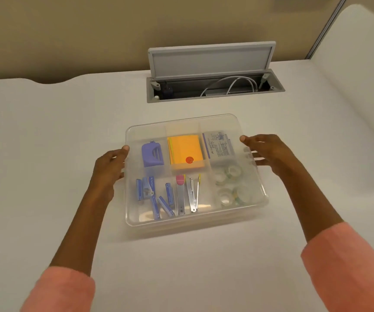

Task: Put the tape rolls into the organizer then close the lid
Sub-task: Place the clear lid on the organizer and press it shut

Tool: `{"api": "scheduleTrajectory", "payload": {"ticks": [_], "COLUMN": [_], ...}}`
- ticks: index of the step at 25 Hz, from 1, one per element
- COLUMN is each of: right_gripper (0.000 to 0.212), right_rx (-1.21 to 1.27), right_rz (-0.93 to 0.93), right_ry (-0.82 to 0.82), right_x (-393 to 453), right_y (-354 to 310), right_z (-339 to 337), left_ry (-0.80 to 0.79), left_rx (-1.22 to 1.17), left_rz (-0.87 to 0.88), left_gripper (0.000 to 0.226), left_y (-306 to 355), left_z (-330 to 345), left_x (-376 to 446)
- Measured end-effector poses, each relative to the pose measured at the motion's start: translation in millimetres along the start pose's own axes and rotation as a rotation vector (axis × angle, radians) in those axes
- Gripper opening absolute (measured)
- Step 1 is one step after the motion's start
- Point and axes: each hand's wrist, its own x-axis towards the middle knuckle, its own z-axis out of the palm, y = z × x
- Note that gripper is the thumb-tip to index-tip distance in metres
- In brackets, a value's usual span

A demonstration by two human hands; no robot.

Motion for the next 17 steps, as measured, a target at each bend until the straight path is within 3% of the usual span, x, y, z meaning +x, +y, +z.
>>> {"api": "scheduleTrajectory", "payload": {"ticks": [3,9,12,15,17], "right_gripper": [0.036,0.065,0.051,0.032,0.039], "right_rx": [0.021,-0.085,0.087,0.051,-0.013], "right_rz": [-0.014,0.073,0.148,0.149,0.105], "right_ry": [0.054,0.000,-0.020,-0.002,-0.009], "right_x": [34.8,80.1,79.7,79.7,81.6], "right_y": [-19.9,-48.8,-42.1,-41.9,-44.3], "right_z": [19.3,40.4,27.7,28.8,33.9], "left_ry": [0.002,-0.034,-0.096,-0.117,-0.100], "left_rx": [-0.107,-0.040,-0.064,-0.115,-0.140], "left_rz": [-0.084,-0.150,-0.194,-0.294,-0.311], "left_gripper": [0.047,0.061,0.059,0.052,0.055], "left_y": [16.3,47.6,49.2,42.5,40.2], "left_z": [9.4,25.6,32.4,29.0,29.6], "left_x": [38.9,94.2,93.5,94.0,93.2]}}
